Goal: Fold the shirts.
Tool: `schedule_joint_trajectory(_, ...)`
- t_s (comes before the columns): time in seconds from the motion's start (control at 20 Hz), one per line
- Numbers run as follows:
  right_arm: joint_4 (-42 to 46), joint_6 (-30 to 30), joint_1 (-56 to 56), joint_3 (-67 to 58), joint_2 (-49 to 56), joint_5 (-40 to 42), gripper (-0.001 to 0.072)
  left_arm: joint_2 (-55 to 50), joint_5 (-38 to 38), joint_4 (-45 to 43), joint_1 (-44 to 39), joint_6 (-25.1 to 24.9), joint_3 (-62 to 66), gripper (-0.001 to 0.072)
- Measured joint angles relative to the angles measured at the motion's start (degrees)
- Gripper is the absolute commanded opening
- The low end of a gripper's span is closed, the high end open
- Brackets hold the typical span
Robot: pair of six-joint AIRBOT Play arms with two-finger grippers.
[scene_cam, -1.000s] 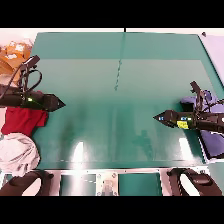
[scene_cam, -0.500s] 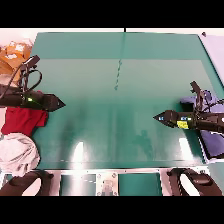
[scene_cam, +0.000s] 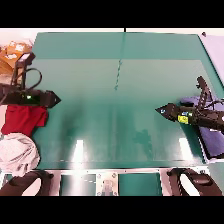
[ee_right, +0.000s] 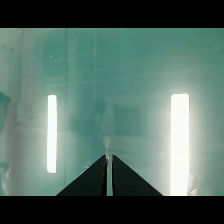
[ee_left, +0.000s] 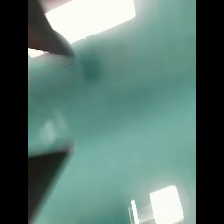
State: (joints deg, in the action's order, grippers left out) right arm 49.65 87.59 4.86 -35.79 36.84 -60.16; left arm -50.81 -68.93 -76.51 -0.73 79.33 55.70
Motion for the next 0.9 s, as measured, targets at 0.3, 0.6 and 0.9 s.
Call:
schedule_joint_trajectory(0.3,0.39,-1.07,-0.02,0.79,2.34,3.48,0.0206,-0.09,4.17,-27.58,6.67,9.35,-13.7,0.0704)
schedule_joint_trajectory(0.6,0.44,-1.27,0.0,1.01,4.42,4.42,0.0205,-4.68,29.03,-32.98,14.51,9.07,-23.08,0.0703)
schedule_joint_trajectory(0.9,0.04,-1.33,-0.02,1.01,4.74,4.61,0.0194,-15.82,34.47,-33.81,17.38,8.48,-22.47,0.0029)
